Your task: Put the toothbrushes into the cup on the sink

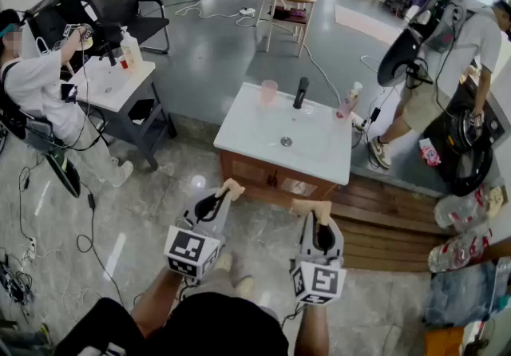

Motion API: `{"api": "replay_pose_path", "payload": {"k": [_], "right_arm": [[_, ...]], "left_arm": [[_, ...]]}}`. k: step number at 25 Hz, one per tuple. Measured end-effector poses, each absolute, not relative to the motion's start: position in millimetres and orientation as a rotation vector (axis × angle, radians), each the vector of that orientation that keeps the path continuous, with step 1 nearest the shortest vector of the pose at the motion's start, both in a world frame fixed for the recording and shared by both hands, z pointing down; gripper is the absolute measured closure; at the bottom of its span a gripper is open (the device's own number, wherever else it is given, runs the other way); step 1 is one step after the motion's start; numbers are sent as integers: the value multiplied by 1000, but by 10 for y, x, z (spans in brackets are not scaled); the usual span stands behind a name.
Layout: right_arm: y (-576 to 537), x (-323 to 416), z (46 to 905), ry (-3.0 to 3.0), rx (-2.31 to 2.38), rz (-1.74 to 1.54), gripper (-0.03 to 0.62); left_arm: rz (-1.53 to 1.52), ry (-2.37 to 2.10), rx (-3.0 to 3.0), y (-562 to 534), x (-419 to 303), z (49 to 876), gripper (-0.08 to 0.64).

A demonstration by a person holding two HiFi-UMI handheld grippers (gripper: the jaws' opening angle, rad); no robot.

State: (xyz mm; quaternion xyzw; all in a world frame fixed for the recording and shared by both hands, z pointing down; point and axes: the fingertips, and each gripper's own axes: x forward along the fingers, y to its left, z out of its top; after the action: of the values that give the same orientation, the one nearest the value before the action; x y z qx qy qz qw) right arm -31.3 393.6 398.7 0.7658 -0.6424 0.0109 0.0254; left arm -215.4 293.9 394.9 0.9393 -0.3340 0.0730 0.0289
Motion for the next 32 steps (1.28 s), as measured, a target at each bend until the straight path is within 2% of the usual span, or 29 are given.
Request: {"api": "replay_pose_path", "payload": {"k": [19, 32], "right_arm": [[3821, 104, 4017, -1947, 2384, 10, 538], [2890, 935, 4127, -1950, 2382, 56, 538]], "left_arm": [[184, -1005, 2912, 2736, -1742, 3964, 554], [219, -992, 2881, 1757, -872, 4058, 554]]}}
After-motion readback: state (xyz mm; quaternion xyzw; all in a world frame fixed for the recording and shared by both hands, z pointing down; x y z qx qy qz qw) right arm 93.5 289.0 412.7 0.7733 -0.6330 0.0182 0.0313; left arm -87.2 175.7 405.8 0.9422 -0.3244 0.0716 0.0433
